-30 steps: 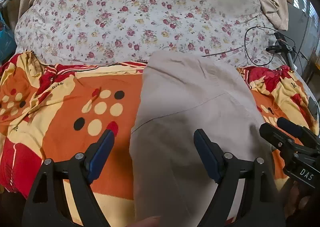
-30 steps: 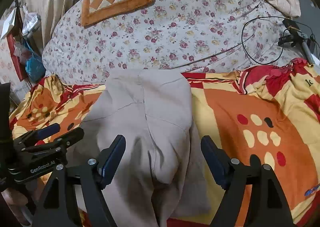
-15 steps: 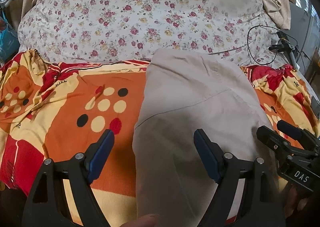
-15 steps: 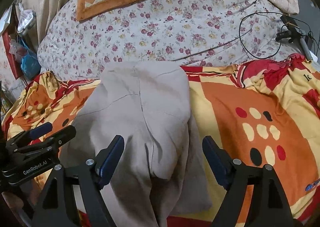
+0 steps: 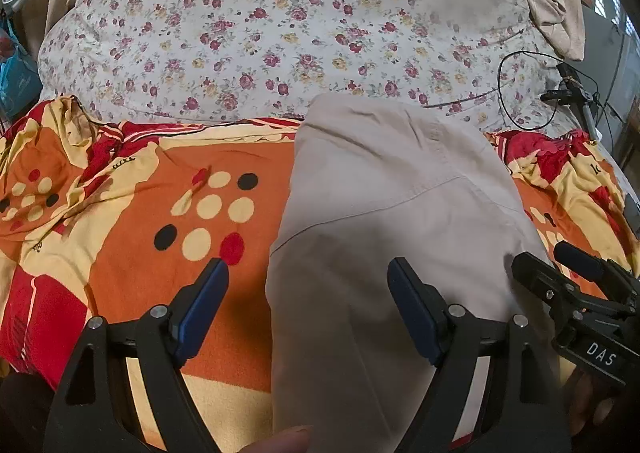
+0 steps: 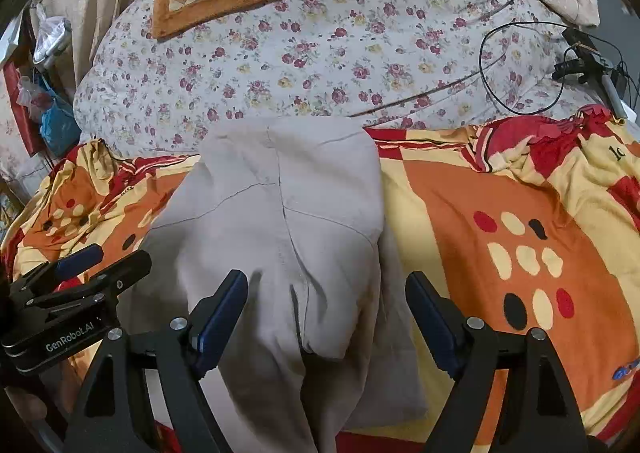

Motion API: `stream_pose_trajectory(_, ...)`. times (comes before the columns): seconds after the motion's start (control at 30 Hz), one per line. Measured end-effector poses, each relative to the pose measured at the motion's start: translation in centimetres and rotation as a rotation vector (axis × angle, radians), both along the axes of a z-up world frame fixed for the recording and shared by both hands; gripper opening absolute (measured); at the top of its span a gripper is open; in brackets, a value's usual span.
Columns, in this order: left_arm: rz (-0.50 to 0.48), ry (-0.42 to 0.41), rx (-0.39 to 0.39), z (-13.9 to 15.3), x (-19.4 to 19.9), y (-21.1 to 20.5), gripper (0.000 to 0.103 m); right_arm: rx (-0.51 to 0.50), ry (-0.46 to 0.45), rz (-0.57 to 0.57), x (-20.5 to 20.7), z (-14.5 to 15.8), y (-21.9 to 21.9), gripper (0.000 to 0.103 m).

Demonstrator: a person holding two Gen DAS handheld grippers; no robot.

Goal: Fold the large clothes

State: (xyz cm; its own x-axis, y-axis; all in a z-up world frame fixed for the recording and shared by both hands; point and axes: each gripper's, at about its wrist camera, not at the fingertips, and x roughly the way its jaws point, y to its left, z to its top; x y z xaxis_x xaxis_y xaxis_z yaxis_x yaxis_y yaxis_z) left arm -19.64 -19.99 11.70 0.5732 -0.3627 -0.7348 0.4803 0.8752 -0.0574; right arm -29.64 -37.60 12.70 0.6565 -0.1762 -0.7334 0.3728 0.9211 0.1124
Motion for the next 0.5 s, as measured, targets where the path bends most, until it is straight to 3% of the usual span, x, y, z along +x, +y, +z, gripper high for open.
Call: stream_pose_trajectory(0.5, 0.010, 0.004, -0.001, -0.24, 0.00, 0.24, 0.082, -0.007, 0.013, 0.017, 0.28, -0.15, 0.54, 0.085)
